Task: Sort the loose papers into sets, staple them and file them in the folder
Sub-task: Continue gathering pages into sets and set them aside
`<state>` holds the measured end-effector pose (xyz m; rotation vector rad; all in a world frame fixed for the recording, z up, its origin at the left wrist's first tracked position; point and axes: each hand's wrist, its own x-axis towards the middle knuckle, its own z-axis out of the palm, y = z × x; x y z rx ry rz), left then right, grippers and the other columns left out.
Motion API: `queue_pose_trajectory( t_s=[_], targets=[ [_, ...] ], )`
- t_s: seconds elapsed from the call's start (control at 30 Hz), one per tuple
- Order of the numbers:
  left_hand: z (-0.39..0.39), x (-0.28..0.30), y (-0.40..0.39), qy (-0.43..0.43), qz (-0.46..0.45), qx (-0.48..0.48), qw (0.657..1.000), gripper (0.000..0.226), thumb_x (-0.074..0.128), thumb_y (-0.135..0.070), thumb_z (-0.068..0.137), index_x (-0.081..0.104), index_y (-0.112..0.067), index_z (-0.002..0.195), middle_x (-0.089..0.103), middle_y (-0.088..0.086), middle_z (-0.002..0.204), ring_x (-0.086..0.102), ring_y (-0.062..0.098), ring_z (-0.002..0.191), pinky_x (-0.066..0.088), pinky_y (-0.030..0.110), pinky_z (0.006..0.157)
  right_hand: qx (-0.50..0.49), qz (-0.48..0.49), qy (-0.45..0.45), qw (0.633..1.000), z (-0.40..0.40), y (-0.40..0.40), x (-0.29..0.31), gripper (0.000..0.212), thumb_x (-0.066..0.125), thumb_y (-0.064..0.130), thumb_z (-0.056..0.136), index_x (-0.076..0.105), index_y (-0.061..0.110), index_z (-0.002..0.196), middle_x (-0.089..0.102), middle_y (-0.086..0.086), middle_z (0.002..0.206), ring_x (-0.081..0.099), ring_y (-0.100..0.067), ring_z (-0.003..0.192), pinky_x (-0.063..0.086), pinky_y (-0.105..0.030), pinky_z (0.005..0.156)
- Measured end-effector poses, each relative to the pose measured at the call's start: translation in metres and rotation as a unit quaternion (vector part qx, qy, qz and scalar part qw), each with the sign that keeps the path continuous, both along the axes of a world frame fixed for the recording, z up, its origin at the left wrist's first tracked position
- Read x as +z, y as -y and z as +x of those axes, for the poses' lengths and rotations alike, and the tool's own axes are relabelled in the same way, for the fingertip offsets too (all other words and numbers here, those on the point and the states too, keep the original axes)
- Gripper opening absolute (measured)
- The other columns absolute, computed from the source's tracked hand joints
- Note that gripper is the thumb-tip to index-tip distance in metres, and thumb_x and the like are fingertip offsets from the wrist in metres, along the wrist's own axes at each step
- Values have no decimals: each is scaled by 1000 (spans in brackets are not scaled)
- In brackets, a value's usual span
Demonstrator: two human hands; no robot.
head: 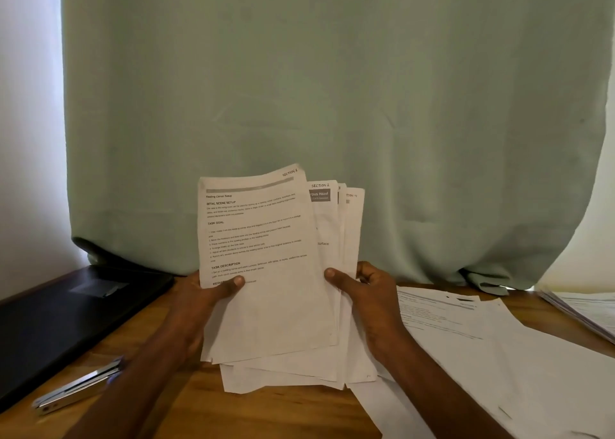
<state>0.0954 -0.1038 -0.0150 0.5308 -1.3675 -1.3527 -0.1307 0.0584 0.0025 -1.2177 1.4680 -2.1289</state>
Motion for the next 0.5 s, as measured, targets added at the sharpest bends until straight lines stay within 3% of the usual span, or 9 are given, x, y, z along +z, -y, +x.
queue_pose_trajectory(
  t_s=[0.27, 0.33, 0.43, 0.5],
  targets=[
    [3, -4, 4, -38, 50, -32, 998, 49, 83, -17, 77, 71, -16, 124, 76, 6, 119, 71, 34, 112, 56, 54, 96, 4, -27, 38, 999, 1, 1, -1, 29, 88, 24, 77, 75, 19, 102, 80, 5, 99, 77, -15, 90, 63, -29, 76],
    [4, -4, 5, -50, 57, -32, 997, 49, 83, -19, 77, 71, -19, 124, 76, 4, 119, 72, 32, 111, 58, 51, 91, 5, -29, 40, 999, 1, 1, 0, 30, 88, 26, 76, 75, 20, 102, 80, 5, 99, 77, -15, 89, 63, -28, 75],
    [3, -4, 4, -65, 72, -30, 995, 43, 85, -21, 73, 75, -23, 115, 78, 2, 112, 76, 26, 99, 63, 40, 72, 4, -33, 52, 998, 1, 2, 0, 30, 88, 28, 76, 75, 20, 102, 80, 6, 98, 77, -14, 88, 63, -29, 74],
    [3, -4, 6, -59, 80, -14, 995, 42, 86, -22, 71, 76, -25, 111, 79, 1, 110, 76, 27, 100, 62, 42, 76, 1, -31, 54, 998, 2, 2, 0, 30, 87, 31, 75, 76, 21, 102, 80, 6, 98, 77, -14, 89, 63, -31, 78]
  ],
)
